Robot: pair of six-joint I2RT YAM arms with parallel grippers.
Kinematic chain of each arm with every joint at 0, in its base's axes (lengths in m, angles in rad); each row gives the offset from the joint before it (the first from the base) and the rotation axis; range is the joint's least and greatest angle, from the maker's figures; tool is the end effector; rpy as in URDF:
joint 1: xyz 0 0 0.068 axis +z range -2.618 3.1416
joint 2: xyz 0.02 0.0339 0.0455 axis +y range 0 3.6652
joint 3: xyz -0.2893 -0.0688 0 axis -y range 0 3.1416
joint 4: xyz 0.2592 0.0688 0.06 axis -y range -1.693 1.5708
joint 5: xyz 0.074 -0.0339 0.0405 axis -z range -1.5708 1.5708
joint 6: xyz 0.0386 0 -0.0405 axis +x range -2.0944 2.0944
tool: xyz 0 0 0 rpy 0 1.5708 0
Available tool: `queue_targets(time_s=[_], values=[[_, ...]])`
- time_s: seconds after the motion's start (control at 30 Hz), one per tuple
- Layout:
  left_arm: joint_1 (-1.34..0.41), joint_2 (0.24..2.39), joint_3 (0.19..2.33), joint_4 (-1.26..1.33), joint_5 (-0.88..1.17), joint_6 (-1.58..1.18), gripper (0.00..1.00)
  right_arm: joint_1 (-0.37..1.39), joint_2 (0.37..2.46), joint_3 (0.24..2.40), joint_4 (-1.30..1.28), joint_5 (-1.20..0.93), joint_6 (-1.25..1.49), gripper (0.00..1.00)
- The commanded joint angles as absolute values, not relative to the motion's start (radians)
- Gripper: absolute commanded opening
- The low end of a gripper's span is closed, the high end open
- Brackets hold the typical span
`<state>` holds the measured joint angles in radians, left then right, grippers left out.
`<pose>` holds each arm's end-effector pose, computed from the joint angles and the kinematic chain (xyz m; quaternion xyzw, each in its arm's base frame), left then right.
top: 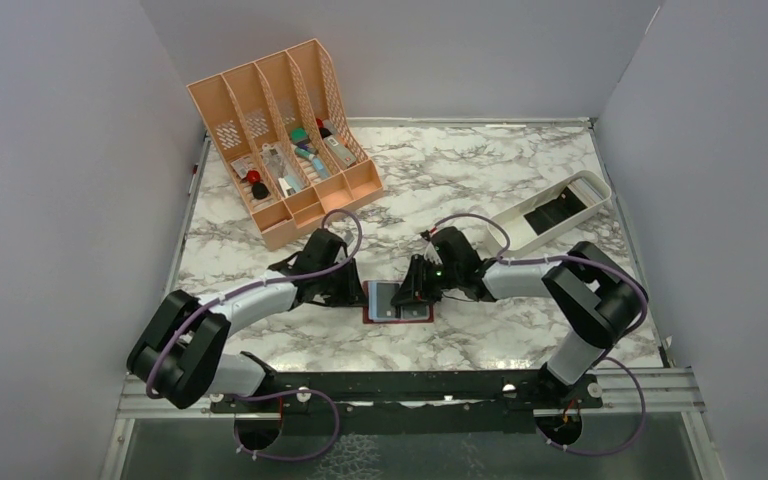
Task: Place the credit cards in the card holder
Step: Insert the credit card into the card holder.
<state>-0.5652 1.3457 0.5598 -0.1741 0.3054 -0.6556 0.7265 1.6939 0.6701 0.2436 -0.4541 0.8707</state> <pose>0.2004 -0.1408 0.1638 0.0031 0.9437 -0.2892 0.1604 0.2271 0.2244 0.1340 -0.0217 0.9031 0.4137 0.1130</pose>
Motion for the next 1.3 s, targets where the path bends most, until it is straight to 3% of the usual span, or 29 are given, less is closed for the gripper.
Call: queue_targets(time_s=[0.0, 0.1, 0.37, 0.6, 0.73, 0.9, 1.03, 1.2, 1.27], values=[[-0.571, 1.275, 0.590, -0.173, 0.346, -0.689, 0.31, 0.733, 1.632, 0.678, 0.160, -0.420, 0.841, 0.32], [-0.571, 1.249, 0.589, -0.152, 0.368, -0.704, 0.39, 0.732, 1.617, 0.685, 0.148, -0.417, 0.841, 0.29], [-0.571, 1.269, 0.561, -0.057, 0.401, -0.730, 0.45, 0.733, 1.696, 0.680, 0.250, -0.466, 0.876, 0.20], [-0.571, 1.313, 0.531, 0.015, 0.416, -0.732, 0.52, 0.732, 1.763, 0.642, 0.366, -0.524, 0.929, 0.02], [-0.571, 1.316, 0.525, 0.023, 0.413, -0.728, 0.56, 0.732, 1.787, 0.605, 0.445, -0.532, 0.966, 0.02], [-0.571, 1.320, 0.521, -0.001, 0.384, -0.714, 0.57, 0.732, 1.757, 0.624, 0.372, -0.508, 0.923, 0.17], [-0.572, 1.310, 0.526, -0.040, 0.346, -0.705, 0.56, 0.732, 1.630, 0.660, 0.194, -0.414, 0.850, 0.23], [-0.569, 1.300, 0.535, -0.075, 0.307, -0.691, 0.35, 0.733, 1.579, 0.693, 0.080, -0.367, 0.808, 0.24], [-0.569, 1.302, 0.536, -0.075, 0.307, -0.690, 0.30, 0.735, 1.582, 0.703, 0.058, -0.345, 0.801, 0.18]])
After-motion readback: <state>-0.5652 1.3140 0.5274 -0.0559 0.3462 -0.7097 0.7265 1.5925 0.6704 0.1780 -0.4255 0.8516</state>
